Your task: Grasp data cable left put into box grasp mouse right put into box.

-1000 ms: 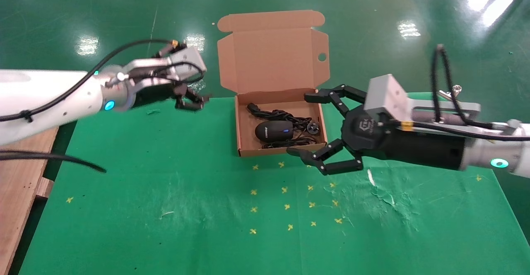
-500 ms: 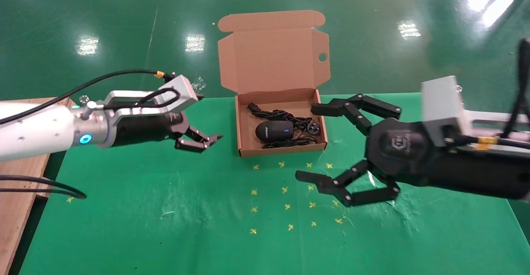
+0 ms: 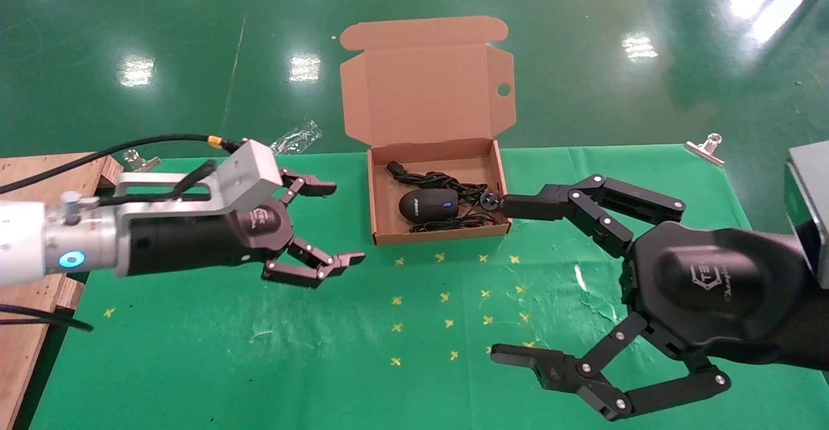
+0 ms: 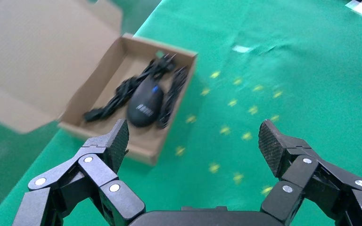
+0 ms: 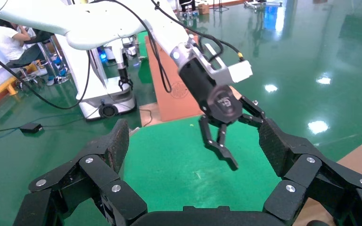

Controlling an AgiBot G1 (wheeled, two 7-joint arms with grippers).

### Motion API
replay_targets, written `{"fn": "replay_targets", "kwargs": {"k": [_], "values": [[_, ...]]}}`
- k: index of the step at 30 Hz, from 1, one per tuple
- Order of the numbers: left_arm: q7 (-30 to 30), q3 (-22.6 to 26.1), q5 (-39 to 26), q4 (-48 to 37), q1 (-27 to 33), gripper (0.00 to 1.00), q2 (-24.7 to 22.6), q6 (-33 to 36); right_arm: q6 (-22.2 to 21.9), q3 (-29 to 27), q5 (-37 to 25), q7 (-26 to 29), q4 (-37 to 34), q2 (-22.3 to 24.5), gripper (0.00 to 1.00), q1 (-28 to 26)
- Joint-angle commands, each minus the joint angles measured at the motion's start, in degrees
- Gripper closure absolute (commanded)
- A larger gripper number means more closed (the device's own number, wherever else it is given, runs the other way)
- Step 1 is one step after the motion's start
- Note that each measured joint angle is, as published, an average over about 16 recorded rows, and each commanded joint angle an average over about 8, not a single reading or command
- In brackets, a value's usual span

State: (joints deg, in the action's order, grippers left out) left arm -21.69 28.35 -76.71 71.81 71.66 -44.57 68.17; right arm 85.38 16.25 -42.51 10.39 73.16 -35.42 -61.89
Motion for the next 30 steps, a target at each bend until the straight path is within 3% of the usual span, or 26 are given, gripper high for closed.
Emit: {"fn": "replay_targets", "kwargs": {"k": [1,21,30], "values": [[0.85,-0.96,2.72,0.14,-0.79,0.00,0.74,1.37,0.33,-0.20,0.66,0.34,0.38,0.40,0.00,0.30],[9.43,-10.63,30.04,1.53,-8.70,0.00,8.23,15.11,0.31,-0.11,0.71,0.29,0.36,0.43,0.00,0.27],[11.37,-13.05,37.07,1.88,-10.66,0.00,10.09,18.49,0.34,-0.13,0.84,0.28,0.41,0.50,0.00,0.34]]}}
